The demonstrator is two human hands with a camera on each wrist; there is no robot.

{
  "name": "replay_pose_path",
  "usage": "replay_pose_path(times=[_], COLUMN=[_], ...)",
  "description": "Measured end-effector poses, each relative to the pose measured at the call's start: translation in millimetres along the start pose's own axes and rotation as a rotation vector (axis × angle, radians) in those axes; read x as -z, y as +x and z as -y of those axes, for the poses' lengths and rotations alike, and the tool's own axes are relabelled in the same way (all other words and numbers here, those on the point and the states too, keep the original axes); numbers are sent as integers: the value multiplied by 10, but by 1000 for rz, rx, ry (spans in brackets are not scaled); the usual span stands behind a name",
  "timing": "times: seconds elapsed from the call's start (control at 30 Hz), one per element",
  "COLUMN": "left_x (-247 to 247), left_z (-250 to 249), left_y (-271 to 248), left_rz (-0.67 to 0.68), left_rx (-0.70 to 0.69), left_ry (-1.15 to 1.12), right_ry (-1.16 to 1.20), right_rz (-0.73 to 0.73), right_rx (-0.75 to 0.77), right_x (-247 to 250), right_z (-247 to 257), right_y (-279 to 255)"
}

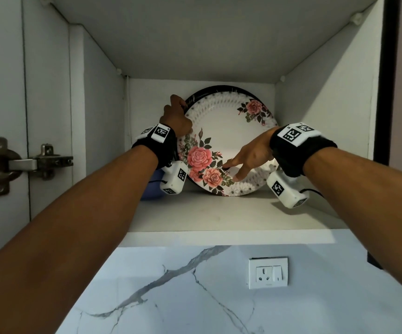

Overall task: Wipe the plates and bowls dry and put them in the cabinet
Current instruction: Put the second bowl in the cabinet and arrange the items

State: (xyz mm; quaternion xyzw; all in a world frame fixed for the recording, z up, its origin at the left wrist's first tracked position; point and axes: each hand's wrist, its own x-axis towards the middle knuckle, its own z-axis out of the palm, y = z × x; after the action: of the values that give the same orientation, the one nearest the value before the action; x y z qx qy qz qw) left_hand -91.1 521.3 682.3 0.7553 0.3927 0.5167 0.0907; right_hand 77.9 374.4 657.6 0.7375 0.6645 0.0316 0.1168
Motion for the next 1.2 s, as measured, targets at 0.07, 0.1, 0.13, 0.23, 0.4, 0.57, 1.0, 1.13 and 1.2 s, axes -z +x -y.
replay_pose_path(times=[0.07, 0.1, 0.13, 0.23, 0.4, 0.57, 1.0, 1.13, 1.2], left_x=[4, -1, -5, -8, 11, 121, 806, 951, 989], left_z=[-2, -1, -1, -4, -30, -186, -620, -559, -515], left_y=[-5, -12, -16, -37, -65, -98, -545, -735, -833], left_rz=[4, 5, 5, 12, 25, -18, 61, 68, 100], left_rx=[-8, -8, -8, -2, 30, 80, 177, 216, 247], left_ry=[13, 18, 19, 18, 13, -58, -511, -465, -397], right_ry=[-2, 1, 4, 5, 1, 31, 84, 109, 95], right_rz=[13, 18, 21, 15, -32, -33, -321, -304, -240], right_rx=[-3, -2, -1, 7, 26, 58, 303, 346, 346], right_x=[11, 10, 5, -34, -56, -39, 181, 230, 229], right_z=[-11, -15, -19, -47, -77, -87, 538, 902, 1064], right_y=[19, 32, 47, 110, 147, 106, -86, -84, -66])
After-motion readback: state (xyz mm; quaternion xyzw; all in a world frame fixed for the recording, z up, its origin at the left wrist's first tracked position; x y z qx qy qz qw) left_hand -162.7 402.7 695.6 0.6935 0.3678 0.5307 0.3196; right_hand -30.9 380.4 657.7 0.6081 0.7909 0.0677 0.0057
